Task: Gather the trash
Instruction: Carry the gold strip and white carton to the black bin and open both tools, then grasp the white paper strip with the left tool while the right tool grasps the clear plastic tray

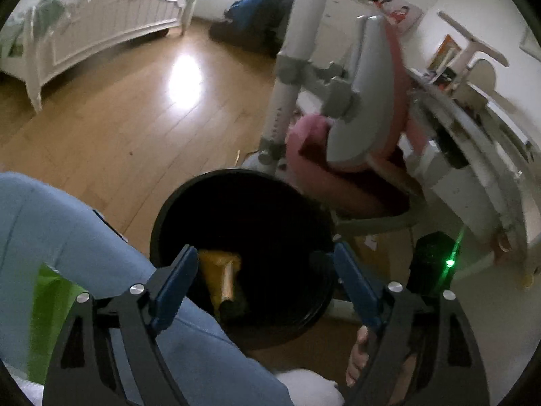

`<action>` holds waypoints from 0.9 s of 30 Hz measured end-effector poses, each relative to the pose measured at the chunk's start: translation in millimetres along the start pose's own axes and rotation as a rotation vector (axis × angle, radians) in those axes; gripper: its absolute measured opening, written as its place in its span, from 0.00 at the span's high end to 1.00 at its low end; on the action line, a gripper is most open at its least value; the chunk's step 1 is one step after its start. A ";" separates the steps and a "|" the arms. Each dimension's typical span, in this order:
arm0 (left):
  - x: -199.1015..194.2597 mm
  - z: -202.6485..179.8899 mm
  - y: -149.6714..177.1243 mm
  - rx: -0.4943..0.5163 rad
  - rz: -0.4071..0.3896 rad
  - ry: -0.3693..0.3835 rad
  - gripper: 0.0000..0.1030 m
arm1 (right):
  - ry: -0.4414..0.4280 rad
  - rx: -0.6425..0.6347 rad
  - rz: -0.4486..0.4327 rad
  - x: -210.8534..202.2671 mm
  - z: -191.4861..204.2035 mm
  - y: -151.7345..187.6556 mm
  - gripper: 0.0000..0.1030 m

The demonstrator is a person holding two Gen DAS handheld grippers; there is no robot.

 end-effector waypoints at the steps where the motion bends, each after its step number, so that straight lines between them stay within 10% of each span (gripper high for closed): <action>1: -5.7 -3.4 0.7 0.002 0.000 0.010 0.20 | -0.003 0.000 -0.002 -5.3 2.1 1.5 0.23; 14: -180.9 -28.3 60.1 0.030 -0.220 0.020 0.10 | -0.088 -0.205 -0.041 -92.3 108.3 59.8 0.23; 27: -400.6 102.3 174.5 -0.147 -0.451 -0.293 0.09 | -0.379 -0.780 0.091 -147.8 307.6 214.9 0.22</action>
Point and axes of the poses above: each gripper's, at about its wrist camera, not at the fingertips, and x roughly the way its jaws point, z to its left, y to its underside, the point moved 5 cm from there along x, roughly the way its jaws point, and after that the axes turned 15 degrees about y, right-handed, at the moved point
